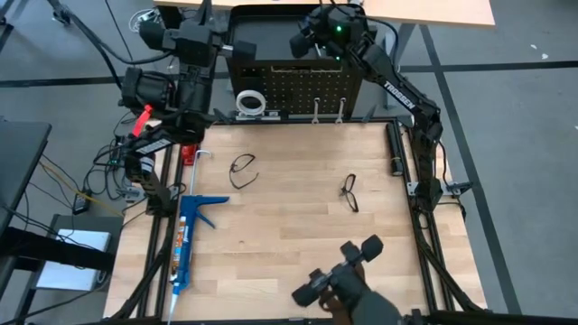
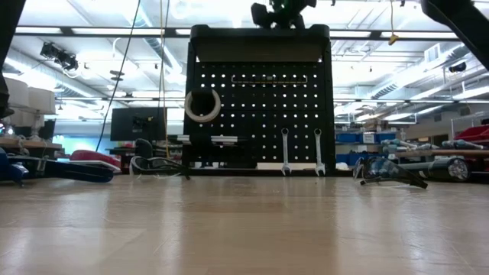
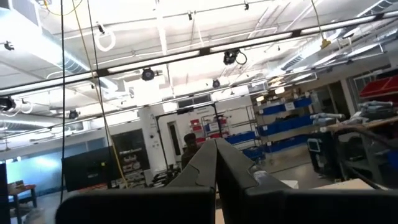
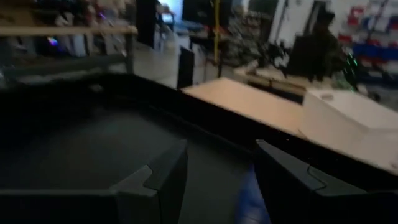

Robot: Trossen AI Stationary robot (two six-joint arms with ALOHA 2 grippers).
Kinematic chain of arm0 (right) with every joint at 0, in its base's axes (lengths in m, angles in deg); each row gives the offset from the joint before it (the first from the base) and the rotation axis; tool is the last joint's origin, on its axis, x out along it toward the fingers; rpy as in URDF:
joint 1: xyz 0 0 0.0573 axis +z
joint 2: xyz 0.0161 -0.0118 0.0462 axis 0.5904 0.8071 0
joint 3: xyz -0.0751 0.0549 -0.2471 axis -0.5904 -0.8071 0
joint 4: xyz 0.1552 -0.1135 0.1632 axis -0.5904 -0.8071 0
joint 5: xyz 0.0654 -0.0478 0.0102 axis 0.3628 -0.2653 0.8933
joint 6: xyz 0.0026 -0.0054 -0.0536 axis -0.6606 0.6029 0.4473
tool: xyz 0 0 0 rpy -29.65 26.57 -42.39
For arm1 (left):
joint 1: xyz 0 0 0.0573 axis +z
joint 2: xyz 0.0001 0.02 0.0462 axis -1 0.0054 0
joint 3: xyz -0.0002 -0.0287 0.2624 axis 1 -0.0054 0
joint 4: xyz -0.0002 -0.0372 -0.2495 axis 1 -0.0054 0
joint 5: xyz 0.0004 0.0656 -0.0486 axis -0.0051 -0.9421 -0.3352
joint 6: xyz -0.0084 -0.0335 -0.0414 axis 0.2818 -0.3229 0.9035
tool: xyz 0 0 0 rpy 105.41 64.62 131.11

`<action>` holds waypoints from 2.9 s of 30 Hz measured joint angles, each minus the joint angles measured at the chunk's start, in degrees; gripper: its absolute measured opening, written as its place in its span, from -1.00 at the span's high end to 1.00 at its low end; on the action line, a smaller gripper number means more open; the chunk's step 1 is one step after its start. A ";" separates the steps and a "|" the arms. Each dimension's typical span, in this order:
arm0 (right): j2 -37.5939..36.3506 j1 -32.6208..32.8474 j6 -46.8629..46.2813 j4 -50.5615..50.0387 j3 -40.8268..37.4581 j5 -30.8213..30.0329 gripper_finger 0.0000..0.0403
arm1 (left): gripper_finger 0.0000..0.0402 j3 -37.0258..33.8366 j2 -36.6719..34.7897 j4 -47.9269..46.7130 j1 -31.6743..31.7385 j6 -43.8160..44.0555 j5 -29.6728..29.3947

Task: Hang tools onto peg board
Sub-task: Remove the blue screwdriver from the black pegboard

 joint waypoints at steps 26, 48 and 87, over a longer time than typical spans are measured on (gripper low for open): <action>-0.44 -7.72 -7.11 -16.37 1.38 12.49 0.14 | 0.97 0.00 0.01 0.08 -0.09 1.55 0.20; -4.30 -9.12 -4.51 -27.45 0.76 22.73 0.26 | 0.97 0.00 0.03 0.11 -0.11 1.61 0.46; -18.05 -4.65 -4.72 -15.43 1.11 49.44 0.43 | 0.97 0.00 0.05 -4.20 3.39 7.96 0.09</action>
